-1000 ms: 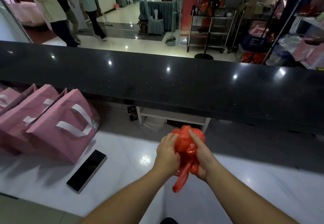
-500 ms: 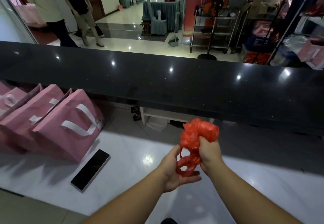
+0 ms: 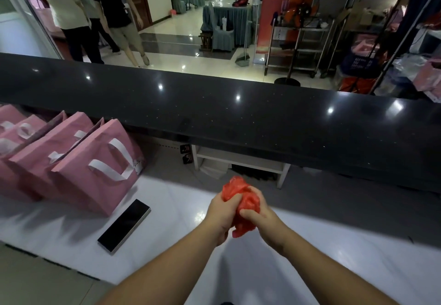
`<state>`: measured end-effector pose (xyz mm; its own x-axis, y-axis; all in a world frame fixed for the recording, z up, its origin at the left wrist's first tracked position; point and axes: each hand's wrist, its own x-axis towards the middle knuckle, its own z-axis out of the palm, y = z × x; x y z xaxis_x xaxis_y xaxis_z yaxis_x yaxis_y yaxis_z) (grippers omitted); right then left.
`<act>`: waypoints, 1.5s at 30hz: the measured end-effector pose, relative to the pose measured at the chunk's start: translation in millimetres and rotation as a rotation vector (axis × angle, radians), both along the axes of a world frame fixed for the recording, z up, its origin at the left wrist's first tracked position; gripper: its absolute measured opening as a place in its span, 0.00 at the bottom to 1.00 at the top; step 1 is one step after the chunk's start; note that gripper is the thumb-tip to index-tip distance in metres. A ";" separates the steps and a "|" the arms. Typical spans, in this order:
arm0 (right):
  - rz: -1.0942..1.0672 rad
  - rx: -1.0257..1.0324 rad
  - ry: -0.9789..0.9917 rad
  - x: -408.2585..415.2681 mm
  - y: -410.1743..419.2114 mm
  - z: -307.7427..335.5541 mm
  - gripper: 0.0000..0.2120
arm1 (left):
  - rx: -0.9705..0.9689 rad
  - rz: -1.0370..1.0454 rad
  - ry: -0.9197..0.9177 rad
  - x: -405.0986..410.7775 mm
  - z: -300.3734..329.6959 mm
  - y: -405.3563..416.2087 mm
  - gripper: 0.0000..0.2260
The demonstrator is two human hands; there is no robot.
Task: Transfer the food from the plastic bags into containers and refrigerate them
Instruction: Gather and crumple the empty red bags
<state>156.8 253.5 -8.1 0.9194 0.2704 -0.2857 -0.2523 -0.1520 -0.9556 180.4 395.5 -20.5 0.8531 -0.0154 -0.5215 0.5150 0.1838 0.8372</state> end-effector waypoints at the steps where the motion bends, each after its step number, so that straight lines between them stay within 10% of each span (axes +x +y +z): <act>1: -0.014 0.021 -0.006 -0.9 0.8 2.5 0.31 | 0.025 0.010 -0.014 -2.1 0.0 1.6 0.11; 26: 0.493 -0.084 -0.017 -49.5 14.2 -0.7 0.17 | 0.061 0.442 0.181 -165.2 40.0 1.3 0.16; 37: 0.636 0.024 0.215 -152.7 90.5 -3.4 0.10 | 0.259 0.655 -0.064 -338.3 13.7 16.3 0.42; 45: 0.967 -0.025 0.396 -318.0 162.6 -1.2 0.13 | 0.484 1.123 0.002 -490.2 11.0 39.6 0.25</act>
<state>-161.2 416.1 -9.4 0.1532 0.8310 -0.5348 -0.3071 -0.4743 -0.8251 -309.8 435.1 -9.5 0.2659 0.9253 -0.2703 0.2724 0.1969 0.9418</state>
